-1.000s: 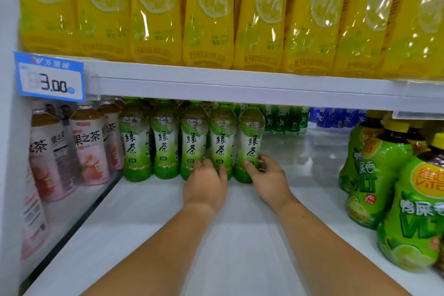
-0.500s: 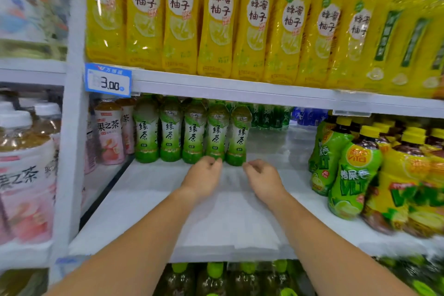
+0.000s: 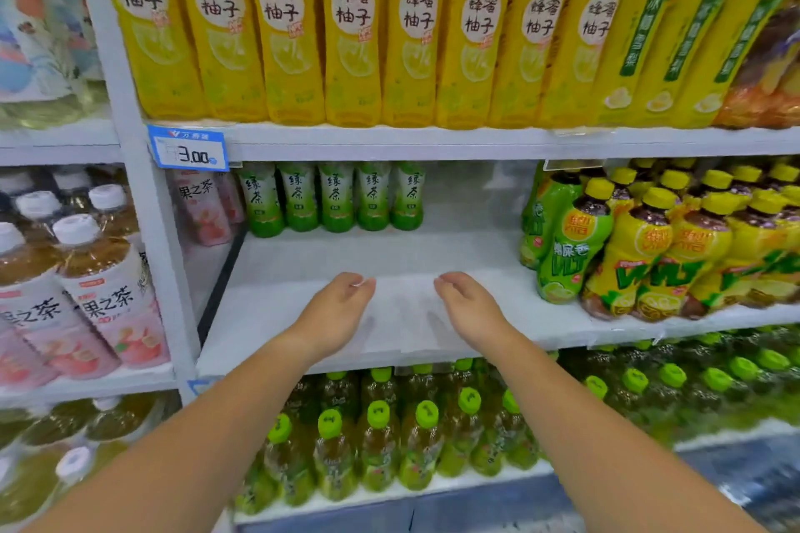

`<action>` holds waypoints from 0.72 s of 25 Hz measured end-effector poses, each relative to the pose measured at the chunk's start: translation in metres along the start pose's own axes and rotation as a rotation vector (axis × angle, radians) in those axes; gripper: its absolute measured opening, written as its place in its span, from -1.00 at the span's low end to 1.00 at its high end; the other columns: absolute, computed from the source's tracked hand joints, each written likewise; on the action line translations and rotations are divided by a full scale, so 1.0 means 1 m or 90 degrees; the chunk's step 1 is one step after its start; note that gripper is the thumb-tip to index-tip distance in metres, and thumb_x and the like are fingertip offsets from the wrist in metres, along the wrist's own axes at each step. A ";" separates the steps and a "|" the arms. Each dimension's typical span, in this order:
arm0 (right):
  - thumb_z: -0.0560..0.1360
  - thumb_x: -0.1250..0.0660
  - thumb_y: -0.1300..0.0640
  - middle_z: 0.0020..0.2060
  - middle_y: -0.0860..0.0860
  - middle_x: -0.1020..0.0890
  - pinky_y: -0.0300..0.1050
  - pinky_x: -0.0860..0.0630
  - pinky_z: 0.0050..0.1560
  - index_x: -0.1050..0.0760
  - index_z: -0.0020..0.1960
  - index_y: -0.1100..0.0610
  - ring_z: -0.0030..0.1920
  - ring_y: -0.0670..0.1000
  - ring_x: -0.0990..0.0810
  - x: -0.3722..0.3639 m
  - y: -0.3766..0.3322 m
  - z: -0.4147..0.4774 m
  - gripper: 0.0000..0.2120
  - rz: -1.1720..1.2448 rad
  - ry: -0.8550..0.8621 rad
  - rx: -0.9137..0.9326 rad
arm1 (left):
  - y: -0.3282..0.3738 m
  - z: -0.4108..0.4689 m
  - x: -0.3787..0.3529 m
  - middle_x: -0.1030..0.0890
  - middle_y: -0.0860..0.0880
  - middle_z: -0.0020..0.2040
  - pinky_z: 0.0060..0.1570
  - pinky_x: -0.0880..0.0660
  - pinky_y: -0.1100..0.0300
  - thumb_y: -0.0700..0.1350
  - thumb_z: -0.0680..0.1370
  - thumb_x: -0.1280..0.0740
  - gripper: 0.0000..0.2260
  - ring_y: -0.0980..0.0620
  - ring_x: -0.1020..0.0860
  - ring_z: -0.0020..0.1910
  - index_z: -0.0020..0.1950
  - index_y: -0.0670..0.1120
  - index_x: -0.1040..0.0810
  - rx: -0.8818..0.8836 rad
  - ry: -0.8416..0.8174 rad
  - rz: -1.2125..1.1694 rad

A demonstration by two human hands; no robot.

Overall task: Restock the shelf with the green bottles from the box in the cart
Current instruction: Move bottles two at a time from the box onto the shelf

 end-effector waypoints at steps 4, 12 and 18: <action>0.63 -0.19 -0.10 0.31 0.05 -0.54 -0.14 -0.33 0.16 -0.45 0.38 0.09 0.16 -0.02 -0.46 0.018 -0.004 -0.045 -0.59 -0.016 -0.027 -0.091 | 0.004 -0.035 0.007 -0.47 -0.10 0.41 0.31 -0.37 0.00 0.25 0.63 -0.12 -0.45 -0.12 -0.45 0.35 0.53 -0.02 -0.27 0.126 -0.049 -0.018; 0.63 -0.17 -0.10 0.30 0.03 -0.52 -0.18 -0.34 0.03 -0.41 0.42 0.10 0.04 -0.09 -0.47 0.080 -0.047 -0.150 -0.56 -0.015 -0.069 -0.220 | 0.082 -0.122 0.031 -0.51 0.03 0.33 0.21 -0.37 0.04 0.40 0.51 -0.08 -0.46 -0.01 -0.48 0.27 0.32 0.09 -0.41 0.182 -0.120 -0.025; 0.64 -0.17 -0.10 0.28 -0.05 -0.48 -0.10 -0.34 0.14 -0.36 0.47 0.03 0.17 -0.04 -0.44 0.127 -0.084 -0.234 -0.56 0.034 -0.058 -0.285 | 0.146 -0.181 0.031 -0.50 0.03 0.33 -0.02 -0.47 0.06 0.34 0.58 -0.09 -0.53 0.04 -0.52 0.16 0.35 0.10 -0.37 0.211 -0.165 -0.043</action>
Point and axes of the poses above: each hand's wrist, its own z-axis towards the middle knuckle, its own x-axis out of the back of the hand, y = z × x, the point moved 6 cm from there along z, towards the middle knuckle
